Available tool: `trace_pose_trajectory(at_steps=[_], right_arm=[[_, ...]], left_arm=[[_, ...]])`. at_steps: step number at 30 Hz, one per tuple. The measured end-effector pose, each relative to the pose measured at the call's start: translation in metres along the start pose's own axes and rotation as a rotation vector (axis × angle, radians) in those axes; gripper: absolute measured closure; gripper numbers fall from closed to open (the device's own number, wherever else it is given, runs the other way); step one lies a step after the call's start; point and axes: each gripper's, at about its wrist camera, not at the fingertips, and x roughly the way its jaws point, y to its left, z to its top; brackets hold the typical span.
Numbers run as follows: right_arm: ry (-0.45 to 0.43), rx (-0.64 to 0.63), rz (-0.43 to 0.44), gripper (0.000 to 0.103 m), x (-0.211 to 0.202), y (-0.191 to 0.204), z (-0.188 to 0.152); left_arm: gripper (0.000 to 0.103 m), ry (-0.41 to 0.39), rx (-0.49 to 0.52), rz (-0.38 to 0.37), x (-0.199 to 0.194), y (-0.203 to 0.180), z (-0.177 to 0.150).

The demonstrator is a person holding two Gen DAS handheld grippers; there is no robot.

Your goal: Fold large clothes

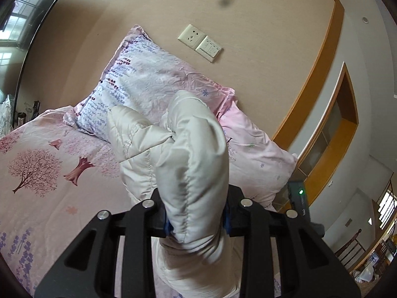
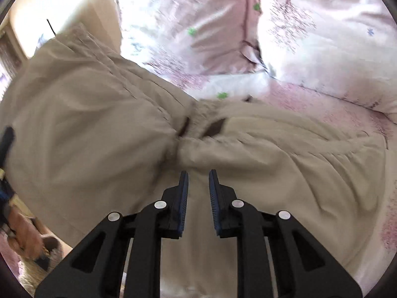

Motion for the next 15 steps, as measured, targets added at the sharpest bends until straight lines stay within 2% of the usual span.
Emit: trace_pose_trajectory(at_steps=[3,9,12,15], right_arm=[[0.078,0.035,-0.01,0.084,0.028,-0.009,-0.001],[0.134,0.087,0.024,0.085,0.052,-0.021,0.005],[0.125,0.082,0.05,0.085,0.052,-0.024,0.005],[0.061,0.102,0.101,0.084,0.022,-0.022,0.0]], left_arm=[[0.073,0.0,0.006,-0.011,0.004,-0.005,0.001],[0.073,0.008,0.052,-0.063,0.01,-0.031,0.001],[0.072,0.014,0.079,-0.091,0.017,-0.046,-0.002],[0.072,0.025,0.096,-0.124,0.022,-0.06,-0.006]])
